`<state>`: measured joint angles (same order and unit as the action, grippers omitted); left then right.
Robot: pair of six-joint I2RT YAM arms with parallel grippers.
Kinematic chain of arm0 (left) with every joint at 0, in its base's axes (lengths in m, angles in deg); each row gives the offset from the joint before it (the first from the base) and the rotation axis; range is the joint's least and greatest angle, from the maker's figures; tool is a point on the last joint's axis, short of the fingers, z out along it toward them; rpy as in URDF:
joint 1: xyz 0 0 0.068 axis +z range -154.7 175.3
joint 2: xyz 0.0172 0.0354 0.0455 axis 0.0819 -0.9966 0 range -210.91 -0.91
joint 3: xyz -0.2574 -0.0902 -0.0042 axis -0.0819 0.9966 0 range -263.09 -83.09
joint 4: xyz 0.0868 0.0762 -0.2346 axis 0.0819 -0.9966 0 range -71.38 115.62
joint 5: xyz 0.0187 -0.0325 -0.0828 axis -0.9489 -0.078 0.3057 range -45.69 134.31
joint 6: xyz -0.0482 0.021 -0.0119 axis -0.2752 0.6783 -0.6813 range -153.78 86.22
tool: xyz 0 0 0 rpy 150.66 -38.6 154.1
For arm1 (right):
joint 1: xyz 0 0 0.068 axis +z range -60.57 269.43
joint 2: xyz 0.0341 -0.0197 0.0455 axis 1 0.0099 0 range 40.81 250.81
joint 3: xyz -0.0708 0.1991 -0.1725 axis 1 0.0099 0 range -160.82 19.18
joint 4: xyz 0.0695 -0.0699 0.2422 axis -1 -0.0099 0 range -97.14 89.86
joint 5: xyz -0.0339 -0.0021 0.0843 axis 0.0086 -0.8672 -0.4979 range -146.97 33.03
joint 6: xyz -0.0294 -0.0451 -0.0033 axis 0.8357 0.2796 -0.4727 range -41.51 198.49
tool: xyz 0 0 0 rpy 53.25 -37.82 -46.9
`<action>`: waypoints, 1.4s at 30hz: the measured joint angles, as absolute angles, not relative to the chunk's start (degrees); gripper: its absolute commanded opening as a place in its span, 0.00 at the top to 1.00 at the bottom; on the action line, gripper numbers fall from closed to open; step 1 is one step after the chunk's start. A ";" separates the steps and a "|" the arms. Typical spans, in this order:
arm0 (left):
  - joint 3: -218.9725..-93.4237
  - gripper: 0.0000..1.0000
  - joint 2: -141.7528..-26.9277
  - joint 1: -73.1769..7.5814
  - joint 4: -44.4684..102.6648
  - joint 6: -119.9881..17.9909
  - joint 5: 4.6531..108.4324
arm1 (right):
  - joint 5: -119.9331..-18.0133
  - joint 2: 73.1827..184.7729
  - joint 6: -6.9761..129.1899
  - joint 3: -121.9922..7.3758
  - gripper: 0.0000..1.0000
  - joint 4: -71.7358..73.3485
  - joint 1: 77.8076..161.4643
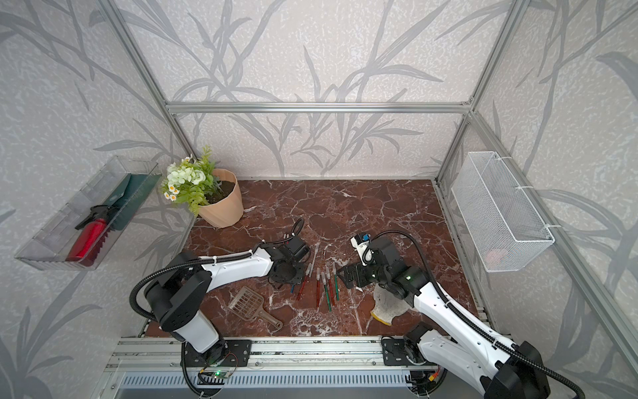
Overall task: Remove protective caps from carving knives
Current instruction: Pick up the carving knife from the center of the board, then remove the protective sleeve from the carving knife.
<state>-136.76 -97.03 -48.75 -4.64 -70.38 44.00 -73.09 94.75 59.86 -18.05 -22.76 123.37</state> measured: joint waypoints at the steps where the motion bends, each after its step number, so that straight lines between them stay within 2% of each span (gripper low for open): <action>1: -136.81 0.87 -97.03 -48.80 -4.67 -70.38 43.93 | -73.09 94.75 59.86 -18.05 0.01 -22.76 123.37; 11: -136.72 0.89 -96.76 -48.84 -4.38 -70.36 44.30 | -72.79 94.94 58.28 -18.05 0.01 -22.73 123.37; 17: -135.41 0.90 -93.40 -48.84 -2.70 -70.20 45.90 | -73.86 95.88 52.30 -17.31 0.00 -19.85 123.41; 26: -133.70 0.93 -88.81 -48.84 3.62 -67.73 53.05 | -74.25 100.52 40.38 -15.65 0.12 -12.42 123.61; 31: -131.52 0.93 -86.45 -48.82 7.29 -65.35 57.42 | -76.50 105.30 35.36 -15.69 0.24 -7.70 122.82; 42: -127.87 0.93 -85.95 -48.86 16.53 -65.46 66.57 | -82.84 114.35 31.40 -17.02 0.44 1.59 120.11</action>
<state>-127.87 -85.95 -48.86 16.53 -65.46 66.57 -82.84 114.35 31.40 -17.02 1.59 120.11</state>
